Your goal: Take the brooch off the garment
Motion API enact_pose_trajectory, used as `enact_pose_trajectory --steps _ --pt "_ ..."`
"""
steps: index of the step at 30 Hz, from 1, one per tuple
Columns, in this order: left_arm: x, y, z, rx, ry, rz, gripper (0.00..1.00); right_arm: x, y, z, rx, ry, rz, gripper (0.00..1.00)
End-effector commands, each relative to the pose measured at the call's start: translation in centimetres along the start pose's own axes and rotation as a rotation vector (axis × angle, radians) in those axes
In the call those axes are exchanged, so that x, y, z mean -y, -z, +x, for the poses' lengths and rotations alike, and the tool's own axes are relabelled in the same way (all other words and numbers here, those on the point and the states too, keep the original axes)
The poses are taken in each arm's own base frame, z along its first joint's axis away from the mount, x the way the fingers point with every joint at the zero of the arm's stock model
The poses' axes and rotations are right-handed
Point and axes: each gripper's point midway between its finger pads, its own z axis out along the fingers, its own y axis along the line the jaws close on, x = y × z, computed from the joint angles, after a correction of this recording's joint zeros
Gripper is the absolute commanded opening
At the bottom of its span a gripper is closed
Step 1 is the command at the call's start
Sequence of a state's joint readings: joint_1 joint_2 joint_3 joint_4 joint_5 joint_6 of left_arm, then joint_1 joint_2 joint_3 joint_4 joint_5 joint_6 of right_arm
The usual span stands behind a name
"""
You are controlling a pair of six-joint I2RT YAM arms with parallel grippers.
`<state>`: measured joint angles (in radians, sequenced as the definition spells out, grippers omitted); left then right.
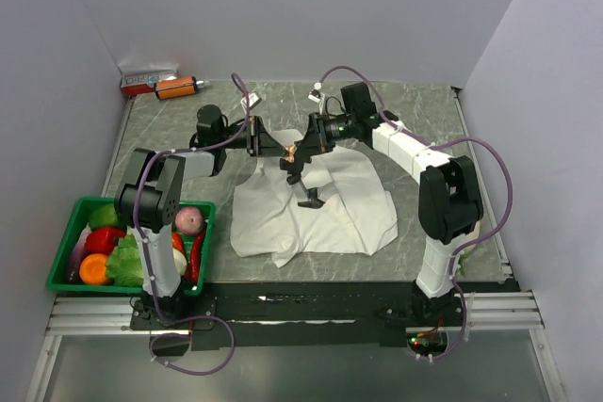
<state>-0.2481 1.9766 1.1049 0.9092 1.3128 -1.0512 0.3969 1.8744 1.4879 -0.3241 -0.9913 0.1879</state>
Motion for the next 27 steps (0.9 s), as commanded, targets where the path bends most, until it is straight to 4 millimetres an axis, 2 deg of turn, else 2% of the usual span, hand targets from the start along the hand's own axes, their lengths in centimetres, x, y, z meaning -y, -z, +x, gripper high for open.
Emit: enact_pose_trajectory --steps 1,2,6,12,19,27 --pt "0.5 0.2 -0.1 -0.008 -0.048 0.03 0.01 -2.7 0.7 -2.8 0.05 0.108 -0.041 0.0" --pt "0.6 0.1 -0.1 -0.007 -0.052 0.033 0.01 -2.7 0.7 -2.8 0.049 0.106 -0.041 0.0" --pt "0.8 0.2 -0.2 -0.001 -0.058 0.026 0.01 -3.3 0.9 -2.4 0.043 0.111 -0.061 0.29" --pt "0.8 0.2 -0.3 0.005 -0.063 0.018 0.01 -3.9 0.8 -2.2 0.042 0.104 -0.093 0.46" --pt "1.2 0.0 -0.5 0.01 -0.077 0.017 0.01 -3.7 0.2 -2.0 0.03 0.096 -0.063 0.47" --pt "1.5 0.1 -0.5 0.007 -0.088 0.025 0.01 -2.6 -0.1 -1.8 0.025 0.072 -0.019 0.35"
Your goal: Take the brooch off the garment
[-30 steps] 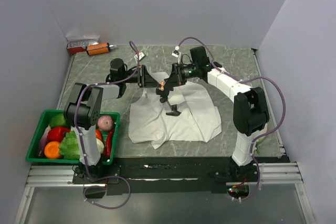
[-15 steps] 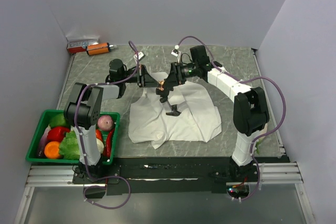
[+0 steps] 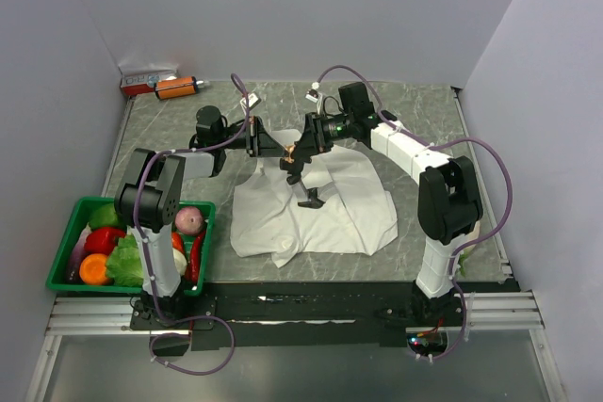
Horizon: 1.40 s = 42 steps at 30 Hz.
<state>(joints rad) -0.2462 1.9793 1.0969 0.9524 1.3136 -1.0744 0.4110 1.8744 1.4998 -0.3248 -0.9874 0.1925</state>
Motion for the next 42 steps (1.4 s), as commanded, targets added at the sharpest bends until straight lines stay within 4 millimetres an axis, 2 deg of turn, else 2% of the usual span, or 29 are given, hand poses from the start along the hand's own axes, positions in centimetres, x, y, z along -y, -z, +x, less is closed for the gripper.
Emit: enact_pose_trajectory --steps 1,10,17,26,35,42 --pt "1.3 0.0 -0.4 0.001 -0.077 0.018 0.01 -2.0 0.2 -1.7 0.028 0.061 -0.011 0.35" --pt "1.5 -0.1 -0.5 -0.005 -0.083 0.023 0.01 -1.6 0.0 -2.0 0.029 0.05 -0.007 0.41" --pt "1.9 -0.1 -0.6 -0.004 -0.092 0.03 0.01 0.2 -0.3 -1.6 0.019 0.008 0.08 0.37" --pt "2.4 -0.2 -0.6 -0.011 -0.109 0.043 0.01 1.0 -0.4 -1.9 0.019 -0.002 0.108 0.35" --pt "2.8 -0.1 -0.7 -0.007 -0.121 0.048 0.01 2.5 -0.3 -0.9 0.005 -0.027 0.176 0.34" --pt "2.7 -0.1 -0.6 -0.01 -0.123 0.045 0.01 3.0 0.2 -1.1 0.013 -0.035 0.198 0.34"
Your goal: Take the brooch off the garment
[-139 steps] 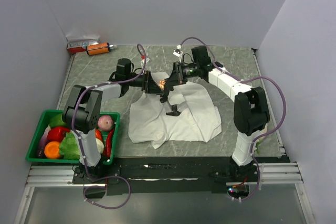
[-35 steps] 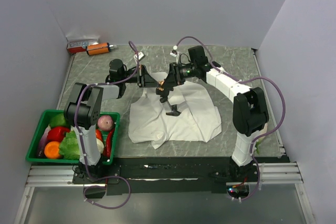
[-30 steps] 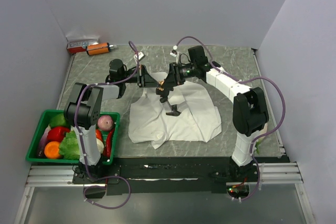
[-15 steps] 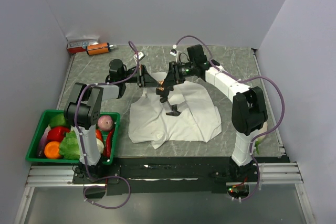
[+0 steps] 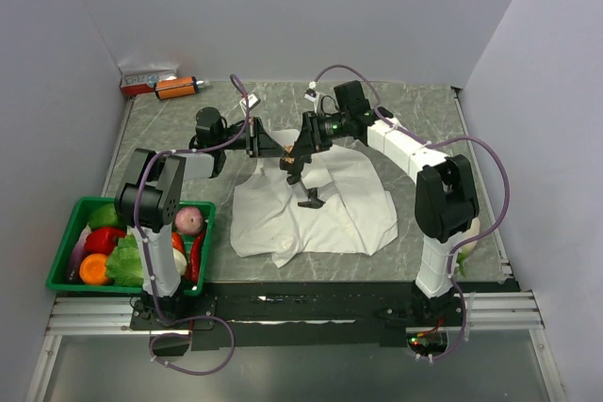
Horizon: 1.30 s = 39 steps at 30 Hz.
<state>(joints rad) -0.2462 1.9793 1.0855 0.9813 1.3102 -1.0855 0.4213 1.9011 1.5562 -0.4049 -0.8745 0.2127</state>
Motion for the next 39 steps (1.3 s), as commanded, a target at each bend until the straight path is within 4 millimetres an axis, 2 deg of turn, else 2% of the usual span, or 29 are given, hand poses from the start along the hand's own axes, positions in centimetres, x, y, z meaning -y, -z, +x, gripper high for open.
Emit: enact_pose_trajectory --steps 1,26,29,31,33,34,36,39 --pt "2.5 -0.1 -0.6 -0.016 -0.111 0.042 0.01 1.6 0.5 -1.0 0.03 0.022 0.09 0.34" --pt "1.8 0.0 -0.8 -0.012 -0.1 0.029 0.01 2.6 1.9 -1.0 0.04 0.022 0.123 0.34" --pt "1.4 0.0 -0.8 -0.01 -0.079 0.018 0.01 2.8 2.8 -1.5 0.057 0.027 0.148 0.33" --pt "1.0 0.1 -0.9 -0.008 -0.084 0.004 0.01 2.2 3.4 -2.0 0.075 0.022 0.105 0.34" --pt "0.5 0.0 -0.9 -0.013 -0.083 -0.015 0.01 -0.2 4.3 -3.0 0.099 0.055 0.0 0.37" --pt "0.4 0.1 -1.0 -0.014 -0.084 -0.02 0.01 -2.2 4.9 -3.4 0.107 0.098 -0.096 0.41" --pt "0.1 0.1 -0.9 -0.021 -0.086 -0.031 0.01 -4.3 6.2 -4.5 0.135 0.198 -0.129 0.46" --pt "0.1 0.2 -1.0 -0.024 -0.096 -0.032 0.01 -4.4 7.1 -4.7 0.148 0.272 -0.074 0.49"
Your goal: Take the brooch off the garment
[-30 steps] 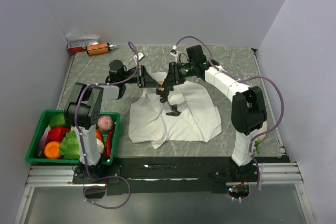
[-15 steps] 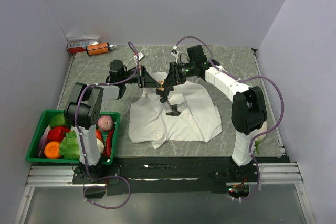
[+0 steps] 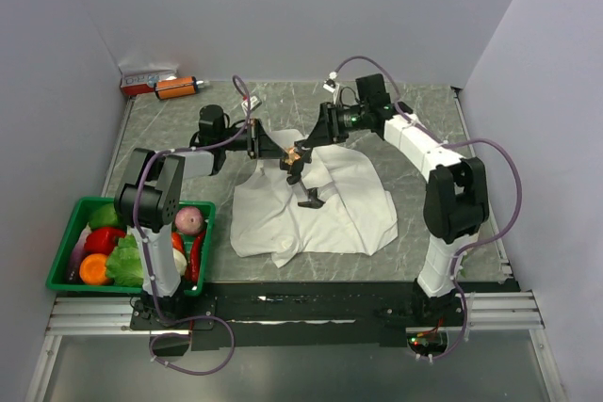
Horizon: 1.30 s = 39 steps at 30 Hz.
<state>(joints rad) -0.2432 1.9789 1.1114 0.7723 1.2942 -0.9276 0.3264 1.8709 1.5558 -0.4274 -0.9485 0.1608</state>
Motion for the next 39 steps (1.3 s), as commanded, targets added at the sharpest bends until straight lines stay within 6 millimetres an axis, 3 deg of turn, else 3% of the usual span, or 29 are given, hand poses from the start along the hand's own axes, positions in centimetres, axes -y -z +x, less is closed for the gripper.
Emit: enact_pose_trajectory --steps 1,8,15,20,23,31,33,39 --pt "1.9 0.2 -1.3 -0.011 -0.119 0.022 0.01 -5.3 3.4 -3.3 0.086 0.263 -0.056 0.49" --pt "2.2 0.6 -3.0 -0.014 -0.163 0.035 0.01 -3.4 2.4 -1.4 0.03 0.339 -0.022 0.49" --pt "2.5 1.5 -3.6 0.028 -0.091 0.047 0.01 1.6 1.0 -1.8 0.05 0.468 0.19 0.52" --pt "2.3 2.8 -4.9 0.157 0.011 0.016 0.01 3.1 -1.6 -1.1 0.044 0.341 0.19 0.51" --pt "2.3 3.4 -5.2 0.201 0.053 0.017 0.01 3.1 -3.4 -0.8 0.072 0.138 0.128 0.51" --pt "2.7 3.5 -5.5 0.225 0.087 0.011 0.01 2.2 -7.8 -2.1 0.085 0.049 0.006 0.51" --pt "2.5 3.5 -5.8 0.242 0.092 0.002 0.01 0.9 -8.1 -2.7 0.098 0.02 -0.078 0.5" --pt "1.5 3.5 -6.2 0.278 0.14 -0.026 0.01 -2.3 -8.1 -1.9 0.072 -0.016 -0.214 0.5"
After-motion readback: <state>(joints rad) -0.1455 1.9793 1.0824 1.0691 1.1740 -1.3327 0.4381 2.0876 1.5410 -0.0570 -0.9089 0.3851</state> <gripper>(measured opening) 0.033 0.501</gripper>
